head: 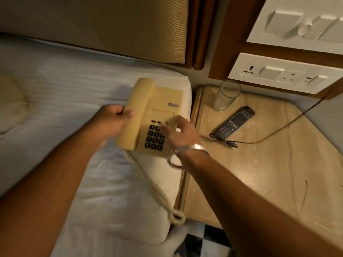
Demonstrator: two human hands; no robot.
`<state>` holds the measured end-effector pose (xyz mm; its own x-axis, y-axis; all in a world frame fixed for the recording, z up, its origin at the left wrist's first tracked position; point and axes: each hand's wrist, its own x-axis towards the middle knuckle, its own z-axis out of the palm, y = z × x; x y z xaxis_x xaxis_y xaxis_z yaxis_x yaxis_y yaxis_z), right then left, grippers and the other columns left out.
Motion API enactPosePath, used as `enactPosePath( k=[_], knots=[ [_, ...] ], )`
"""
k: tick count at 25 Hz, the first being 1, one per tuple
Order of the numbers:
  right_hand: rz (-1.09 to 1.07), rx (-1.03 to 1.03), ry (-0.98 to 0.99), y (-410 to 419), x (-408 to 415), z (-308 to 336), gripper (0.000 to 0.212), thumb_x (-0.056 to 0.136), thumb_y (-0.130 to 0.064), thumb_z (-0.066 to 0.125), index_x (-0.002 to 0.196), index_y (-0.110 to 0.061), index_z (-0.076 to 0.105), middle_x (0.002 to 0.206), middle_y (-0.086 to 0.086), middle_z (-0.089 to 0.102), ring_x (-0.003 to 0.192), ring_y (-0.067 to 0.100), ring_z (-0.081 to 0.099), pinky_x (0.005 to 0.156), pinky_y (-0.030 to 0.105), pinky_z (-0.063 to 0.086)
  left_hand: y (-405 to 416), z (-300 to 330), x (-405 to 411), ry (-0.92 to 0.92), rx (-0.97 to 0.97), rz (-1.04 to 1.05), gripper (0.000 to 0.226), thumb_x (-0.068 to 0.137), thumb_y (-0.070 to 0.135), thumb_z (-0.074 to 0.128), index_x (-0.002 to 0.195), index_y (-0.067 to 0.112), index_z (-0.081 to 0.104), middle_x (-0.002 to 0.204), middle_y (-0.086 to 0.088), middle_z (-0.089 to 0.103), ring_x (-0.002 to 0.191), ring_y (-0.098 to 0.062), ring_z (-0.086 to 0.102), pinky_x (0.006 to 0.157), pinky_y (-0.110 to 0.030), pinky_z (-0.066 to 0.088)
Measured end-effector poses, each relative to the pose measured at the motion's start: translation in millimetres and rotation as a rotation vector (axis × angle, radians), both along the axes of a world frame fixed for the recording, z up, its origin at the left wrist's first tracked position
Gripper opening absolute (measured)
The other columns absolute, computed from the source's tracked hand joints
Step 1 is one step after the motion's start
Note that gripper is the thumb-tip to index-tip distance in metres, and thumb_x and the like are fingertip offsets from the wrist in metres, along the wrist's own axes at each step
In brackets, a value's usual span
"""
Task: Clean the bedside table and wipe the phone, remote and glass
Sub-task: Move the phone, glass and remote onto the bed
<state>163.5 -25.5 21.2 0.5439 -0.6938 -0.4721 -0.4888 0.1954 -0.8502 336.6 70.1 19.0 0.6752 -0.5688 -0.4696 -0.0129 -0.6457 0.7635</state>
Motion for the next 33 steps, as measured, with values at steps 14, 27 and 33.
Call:
enactPosePath(
  k=[14, 27, 33],
  knots=[
    [-0.03, -0.532, 0.262, -113, -103, -56, 0.016, 0.091, -0.025, 0.057, 0.101, -0.018, 0.069, 0.091, -0.002, 0.068, 0.08, 0.016, 0.064, 0.068, 0.024, 0.046, -85, -33, 11, -0.706, 0.157, -0.087, 0.05, 0.097, 0.035, 0.055, 0.141, 0.012, 0.049, 0.134, -0.018, 0.058, 0.119, -0.038, 0.057, 0.092, -0.047, 0.048],
    [0.567, -0.851, 0.823, -219, -114, -140, 0.045, 0.083, -0.027, 0.069, 0.125, -0.018, 0.053, 0.111, 0.01, 0.059, 0.102, 0.031, 0.057, 0.083, 0.044, 0.05, -288, -73, -154, -0.58, 0.072, -0.23, 0.068, 0.074, 0.038, 0.084, 0.13, 0.016, 0.051, 0.128, -0.002, 0.059, 0.115, -0.019, 0.058, 0.085, -0.028, 0.052],
    [0.441, -0.552, 0.899, -153, -207, -89, 0.022, 0.08, -0.034, 0.066, 0.099, -0.024, 0.063, 0.083, -0.001, 0.056, 0.076, 0.022, 0.058, 0.069, 0.039, 0.056, -185, -4, -113, -0.544, -0.033, -0.132, 0.077, 0.066, 0.047, 0.086, 0.13, 0.016, 0.057, 0.123, 0.001, 0.065, 0.107, -0.013, 0.062, 0.085, -0.021, 0.054]
  ],
)
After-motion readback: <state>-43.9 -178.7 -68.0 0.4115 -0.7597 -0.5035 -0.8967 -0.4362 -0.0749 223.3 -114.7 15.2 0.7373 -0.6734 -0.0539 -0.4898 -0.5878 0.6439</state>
